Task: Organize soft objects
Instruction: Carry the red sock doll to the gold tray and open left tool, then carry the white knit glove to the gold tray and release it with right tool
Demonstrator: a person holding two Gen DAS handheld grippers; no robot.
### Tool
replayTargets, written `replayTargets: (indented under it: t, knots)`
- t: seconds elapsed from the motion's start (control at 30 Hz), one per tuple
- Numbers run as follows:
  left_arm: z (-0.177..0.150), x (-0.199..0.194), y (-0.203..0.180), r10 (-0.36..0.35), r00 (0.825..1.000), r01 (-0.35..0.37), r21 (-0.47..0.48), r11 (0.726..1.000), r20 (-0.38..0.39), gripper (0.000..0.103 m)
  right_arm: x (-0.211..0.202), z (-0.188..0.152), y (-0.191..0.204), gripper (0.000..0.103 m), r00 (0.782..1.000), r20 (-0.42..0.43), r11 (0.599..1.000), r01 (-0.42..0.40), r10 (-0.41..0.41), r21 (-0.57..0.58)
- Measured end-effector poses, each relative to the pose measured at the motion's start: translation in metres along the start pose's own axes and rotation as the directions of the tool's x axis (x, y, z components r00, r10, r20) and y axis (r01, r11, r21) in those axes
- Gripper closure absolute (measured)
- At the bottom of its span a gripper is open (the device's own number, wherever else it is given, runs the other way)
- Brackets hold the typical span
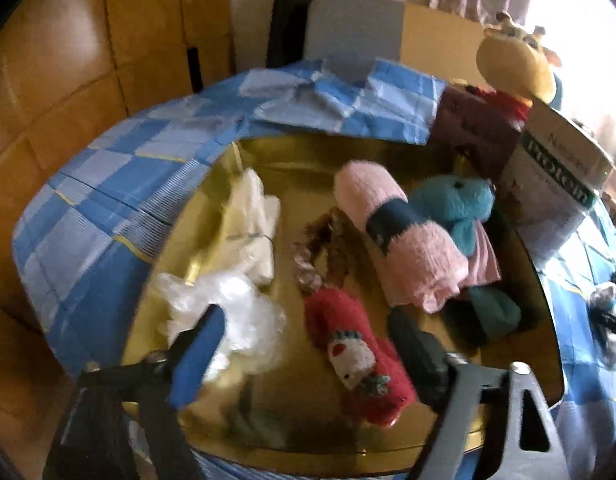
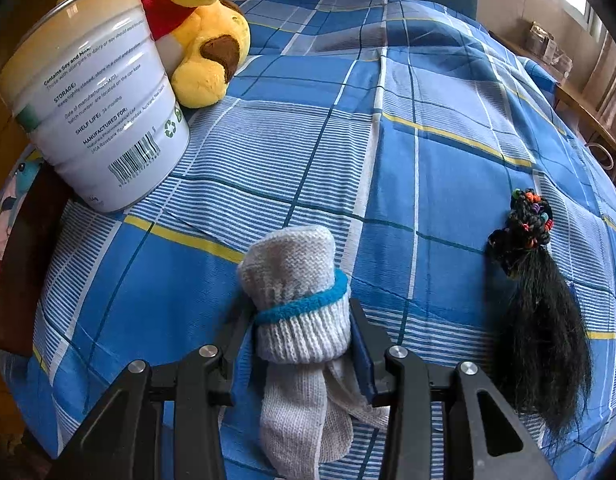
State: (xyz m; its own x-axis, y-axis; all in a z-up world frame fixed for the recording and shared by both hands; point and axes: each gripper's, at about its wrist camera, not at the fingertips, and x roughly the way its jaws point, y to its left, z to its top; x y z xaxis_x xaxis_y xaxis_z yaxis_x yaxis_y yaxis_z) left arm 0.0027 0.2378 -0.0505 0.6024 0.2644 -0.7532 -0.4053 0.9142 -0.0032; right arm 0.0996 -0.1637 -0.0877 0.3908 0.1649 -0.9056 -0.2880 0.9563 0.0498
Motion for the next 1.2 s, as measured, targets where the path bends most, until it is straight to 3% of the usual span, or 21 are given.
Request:
replayTargets:
  t: [0.13, 0.2, 0.7, 0.87, 1.1, 1.2]
  knots:
    - [0.004, -0.013, 0.003, -0.004, 0.999, 0.005, -0.020, 1.000, 0.041, 0.010, 0.000, 0.000, 0.000, 0.061, 1.000, 0.003, 1.000, 0.000, 0.000, -0.001]
    - [0.004, -0.019, 0.005, -0.013, 0.998, 0.014, -0.026, 1.000, 0.059, 0.000, -0.001, 0.000, 0.000, 0.061, 1.000, 0.005, 1.000, 0.001, -0.001, -0.001]
    - [0.005, -0.041, 0.008, 0.036, 0.989, -0.029, -0.050, 0.998, 0.142, 0.000, -0.005, -0.005, 0.004, 0.061, 0.999, 0.032, 1.000, 0.011, -0.010, -0.020]
    - [0.005, -0.051, 0.008, 0.057, 0.977, -0.050, -0.039, 0.998, 0.208, 0.000, -0.006, -0.008, 0.004, 0.060, 0.999, 0.041, 1.000, 0.008, -0.007, -0.023]
    - [0.005, -0.051, 0.008, 0.008, 0.980, -0.006, -0.013, 1.000, 0.200, 0.000, -0.004, 0.000, -0.001, 0.062, 1.000, 0.010, 0.999, 0.013, -0.014, 0.045]
    - [0.005, -0.049, 0.007, -0.051, 0.983, 0.049, 0.019, 0.999, 0.179, 0.000, -0.005, 0.014, -0.003, 0.065, 0.996, -0.037, 0.994, 0.082, -0.079, 0.078]
